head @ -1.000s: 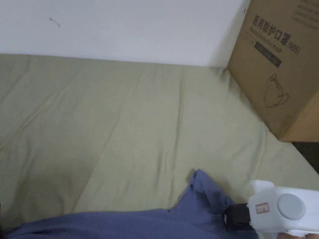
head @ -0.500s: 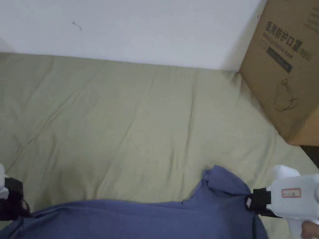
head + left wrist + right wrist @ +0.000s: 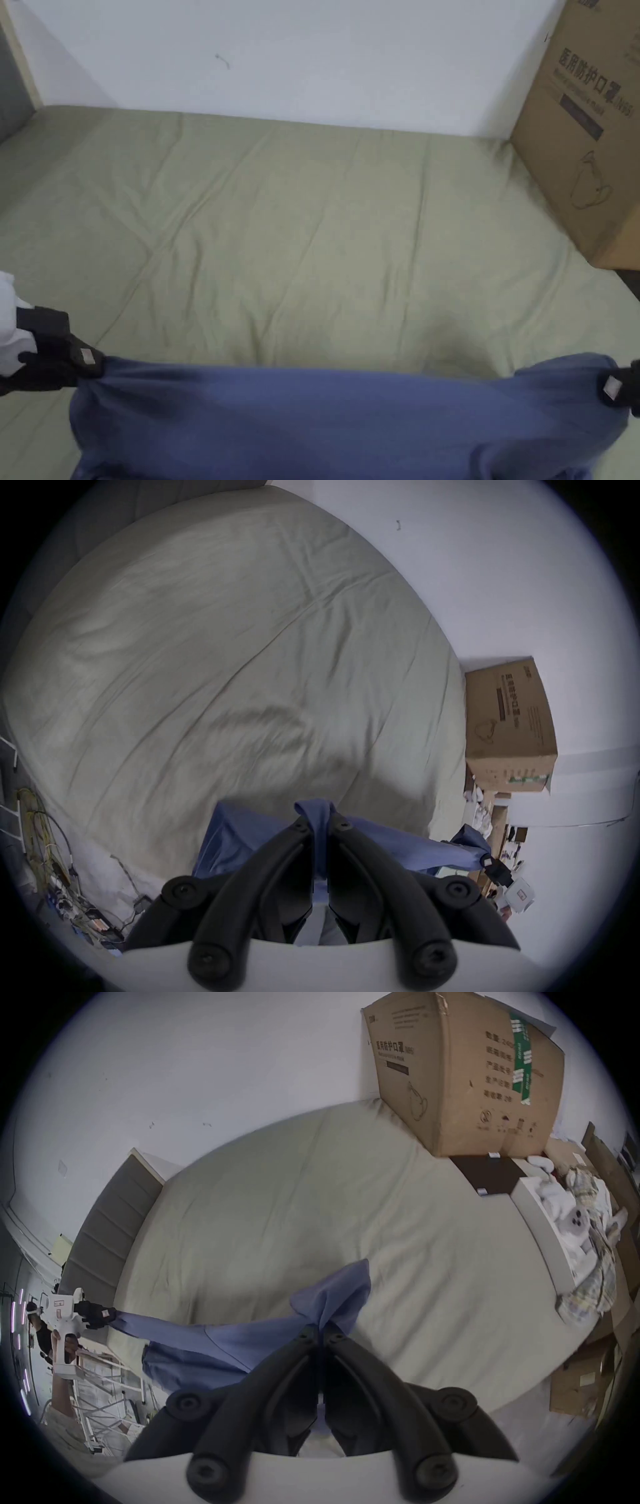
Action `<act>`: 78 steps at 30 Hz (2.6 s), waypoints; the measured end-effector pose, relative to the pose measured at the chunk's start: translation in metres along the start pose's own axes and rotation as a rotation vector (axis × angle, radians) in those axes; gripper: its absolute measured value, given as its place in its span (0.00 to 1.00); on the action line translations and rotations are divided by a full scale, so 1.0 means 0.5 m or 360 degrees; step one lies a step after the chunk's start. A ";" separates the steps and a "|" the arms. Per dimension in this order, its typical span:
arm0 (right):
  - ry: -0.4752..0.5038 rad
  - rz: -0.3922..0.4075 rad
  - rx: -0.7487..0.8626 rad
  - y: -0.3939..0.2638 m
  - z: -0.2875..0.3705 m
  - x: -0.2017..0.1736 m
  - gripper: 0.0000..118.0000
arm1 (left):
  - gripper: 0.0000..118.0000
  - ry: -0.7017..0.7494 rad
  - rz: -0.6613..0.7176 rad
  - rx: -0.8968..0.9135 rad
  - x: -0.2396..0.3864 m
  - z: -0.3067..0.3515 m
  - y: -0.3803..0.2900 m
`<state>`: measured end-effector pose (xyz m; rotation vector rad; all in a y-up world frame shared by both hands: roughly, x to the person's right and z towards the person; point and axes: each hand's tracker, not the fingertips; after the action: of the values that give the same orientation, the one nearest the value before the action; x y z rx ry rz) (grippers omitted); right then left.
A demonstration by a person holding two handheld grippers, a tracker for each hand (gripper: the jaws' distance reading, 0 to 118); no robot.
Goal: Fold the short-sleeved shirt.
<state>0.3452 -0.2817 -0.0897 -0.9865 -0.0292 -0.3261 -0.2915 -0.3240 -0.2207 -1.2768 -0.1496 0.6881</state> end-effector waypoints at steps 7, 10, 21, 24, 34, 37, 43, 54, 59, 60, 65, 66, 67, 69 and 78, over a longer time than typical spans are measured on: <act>-0.0123 -0.0008 -0.0296 -0.165 -0.046 0.015 0.01 | 0.06 0.0107 0.0120 -0.0198 -0.114 -0.062 -0.125; -0.0145 -0.0030 -0.0384 -0.208 -0.081 0.030 0.01 | 0.06 0.0169 0.0167 -0.0264 -0.155 -0.101 -0.152; -0.0240 -0.0111 -0.0432 -0.208 -0.156 0.062 0.43 | 0.34 0.0180 0.0191 -0.0265 -0.179 -0.147 -0.152; -0.0328 0.0039 -0.0409 -0.203 -0.134 0.049 0.98 | 0.98 0.0115 0.0145 -0.0204 -0.171 -0.118 -0.155; -0.0190 0.0025 -0.0542 -0.227 -0.013 0.011 0.96 | 0.73 -0.0284 0.0157 -0.0002 -0.266 0.000 -0.151; -0.0129 -0.0059 -0.0435 -0.238 0.007 0.016 0.28 | 0.00 -0.0275 0.0329 -0.0079 -0.314 -0.022 -0.135; -0.0276 -0.0122 -0.0400 -0.251 0.026 -0.031 0.01 | 0.00 -0.0391 0.0363 -0.0145 -0.350 -0.089 -0.131; -0.0321 -0.0192 -0.0446 -0.243 0.024 -0.048 0.01 | 1.00 -0.0729 0.0291 -0.0102 -0.399 -0.143 -0.091; -0.0291 -0.0176 -0.0482 -0.245 0.000 -0.072 0.01 | 1.00 -0.0559 0.0194 -0.0227 -0.354 -0.179 -0.074; -0.0283 -0.0168 -0.0487 -0.246 -0.005 -0.076 0.01 | 1.00 -0.0562 0.0195 -0.0231 -0.346 -0.186 -0.070; -0.0229 -0.0169 -0.0509 -0.249 -0.043 -0.087 0.01 | 0.99 -0.0650 0.0216 -0.0359 -0.294 -0.222 -0.079; -0.0219 -0.0164 -0.0513 -0.250 -0.047 -0.089 0.01 | 0.93 -0.0638 0.0217 -0.0363 -0.281 -0.227 -0.083; -0.0205 -0.0157 -0.0516 -0.250 -0.050 -0.091 0.01 | 0.78 -0.0607 0.0180 -0.0396 -0.276 -0.232 -0.082; -0.0173 -0.0142 -0.0515 -0.252 -0.049 -0.091 0.01 | 0.11 -0.0437 0.0244 -0.0456 -0.280 -0.243 -0.079; -0.0078 -0.0277 -0.0353 -0.274 0.001 -0.012 0.01 | 0.12 -0.0211 0.0073 -0.0360 -0.158 -0.189 -0.090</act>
<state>0.3005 -0.3493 0.0210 -1.2150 -0.1261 -0.4720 -0.2922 -0.4511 -0.1880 -1.4541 -0.3152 0.8129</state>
